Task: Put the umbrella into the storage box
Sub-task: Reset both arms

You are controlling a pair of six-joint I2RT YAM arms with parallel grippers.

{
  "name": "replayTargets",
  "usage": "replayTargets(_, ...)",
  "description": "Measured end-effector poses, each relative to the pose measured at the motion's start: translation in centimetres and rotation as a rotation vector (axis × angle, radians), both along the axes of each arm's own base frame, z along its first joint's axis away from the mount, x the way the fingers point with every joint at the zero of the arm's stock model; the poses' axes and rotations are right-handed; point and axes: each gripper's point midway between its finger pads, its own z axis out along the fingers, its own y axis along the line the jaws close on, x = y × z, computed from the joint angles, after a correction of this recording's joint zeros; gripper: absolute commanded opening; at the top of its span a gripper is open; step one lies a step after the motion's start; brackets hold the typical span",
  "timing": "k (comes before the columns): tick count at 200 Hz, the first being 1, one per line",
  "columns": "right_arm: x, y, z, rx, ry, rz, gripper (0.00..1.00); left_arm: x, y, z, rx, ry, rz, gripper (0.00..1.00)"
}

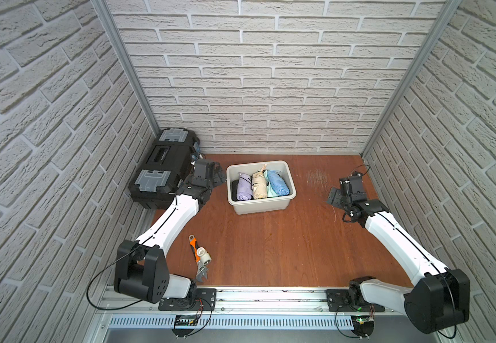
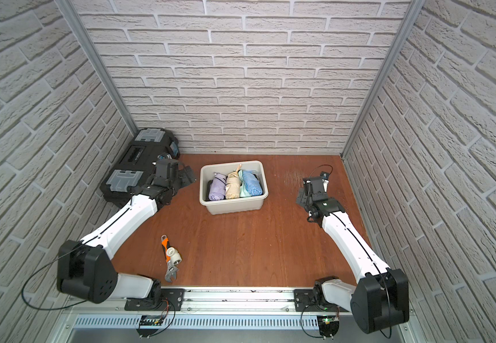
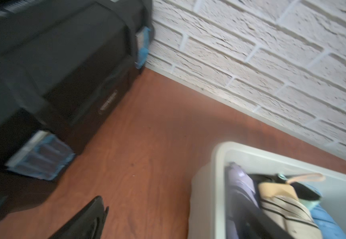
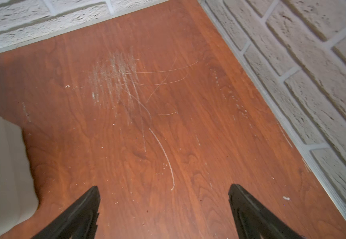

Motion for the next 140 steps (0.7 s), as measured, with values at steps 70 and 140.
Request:
replayTargets(70, -0.1, -2.3, -9.2, -0.197, 0.051, 0.093, 0.98, -3.7, 9.4, -8.5, 0.269, 0.083, 0.102, 0.98)
replayTargets(140, 4.5, -1.7, -8.4, -0.167, -0.125, 0.203, 0.98, -3.8, 9.6, -9.6, 0.45, -0.089, 0.036, 0.98)
